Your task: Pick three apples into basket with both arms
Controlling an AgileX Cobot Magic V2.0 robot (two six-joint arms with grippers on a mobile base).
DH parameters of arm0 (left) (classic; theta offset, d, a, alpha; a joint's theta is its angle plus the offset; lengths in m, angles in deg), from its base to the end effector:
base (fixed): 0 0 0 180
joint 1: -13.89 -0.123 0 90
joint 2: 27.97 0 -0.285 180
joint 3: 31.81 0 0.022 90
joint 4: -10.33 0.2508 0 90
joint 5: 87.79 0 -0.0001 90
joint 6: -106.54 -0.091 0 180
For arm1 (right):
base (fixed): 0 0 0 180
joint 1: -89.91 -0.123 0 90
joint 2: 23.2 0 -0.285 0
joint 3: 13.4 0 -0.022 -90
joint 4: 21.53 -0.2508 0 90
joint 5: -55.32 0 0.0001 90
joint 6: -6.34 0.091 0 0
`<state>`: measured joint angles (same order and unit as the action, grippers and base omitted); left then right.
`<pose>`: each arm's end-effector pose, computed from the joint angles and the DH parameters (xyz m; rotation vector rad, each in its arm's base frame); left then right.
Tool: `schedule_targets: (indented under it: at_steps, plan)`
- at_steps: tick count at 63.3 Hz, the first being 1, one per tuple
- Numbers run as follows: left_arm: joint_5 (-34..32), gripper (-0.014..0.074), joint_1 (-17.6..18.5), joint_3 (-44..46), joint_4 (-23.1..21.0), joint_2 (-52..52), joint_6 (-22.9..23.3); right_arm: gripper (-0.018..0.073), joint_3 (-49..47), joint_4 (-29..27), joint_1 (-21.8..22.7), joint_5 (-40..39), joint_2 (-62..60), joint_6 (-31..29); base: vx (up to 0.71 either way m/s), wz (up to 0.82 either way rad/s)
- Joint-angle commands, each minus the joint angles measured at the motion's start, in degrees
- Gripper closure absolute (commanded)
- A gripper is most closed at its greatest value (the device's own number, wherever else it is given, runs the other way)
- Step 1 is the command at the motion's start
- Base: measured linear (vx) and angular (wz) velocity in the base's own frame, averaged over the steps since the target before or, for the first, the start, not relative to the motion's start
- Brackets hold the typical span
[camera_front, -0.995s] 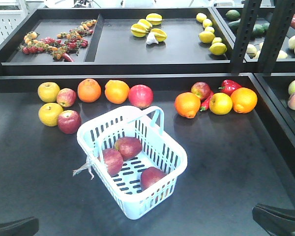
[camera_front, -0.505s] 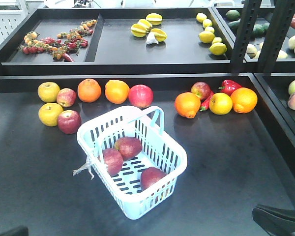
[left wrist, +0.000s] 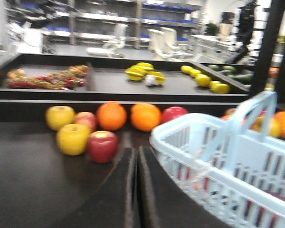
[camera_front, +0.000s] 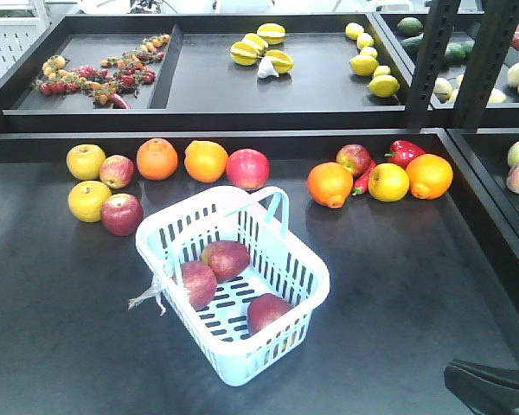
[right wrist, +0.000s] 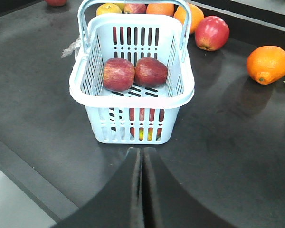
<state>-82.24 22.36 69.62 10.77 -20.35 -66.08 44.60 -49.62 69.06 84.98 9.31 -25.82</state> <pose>0.0566 -0.0084 0.1965 0.0208 1.6049 -0.2082 0.0759 0.0516 0.2554 -0.6410 1.9507 0.3880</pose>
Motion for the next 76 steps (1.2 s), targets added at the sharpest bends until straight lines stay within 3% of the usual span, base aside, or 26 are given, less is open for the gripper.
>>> schedule_targets:
  at_steps: [1, 12, 76]
  plan:
    - [-2.1, 0.0603, -3.1, -1.5, 0.3, -0.9, -2.4, 0.0563, -1.5, -0.7, 0.2, -2.9, 0.2, -0.1, 0.00, 0.00]
    - [-2.3, 0.0603, -7.3, -1.5, 0.0, -0.9, -2.1, 0.0563, -1.5, -0.7, 0.2, -2.9, 0.2, -0.1, 0.00, 0.00]
    - [-4.4, 0.0603, -7.3, -1.4, 0.0, -0.8, -2.1, 0.0563, -1.5, -0.7, 0.2, -2.9, 0.2, -0.1, 0.00, 0.00]
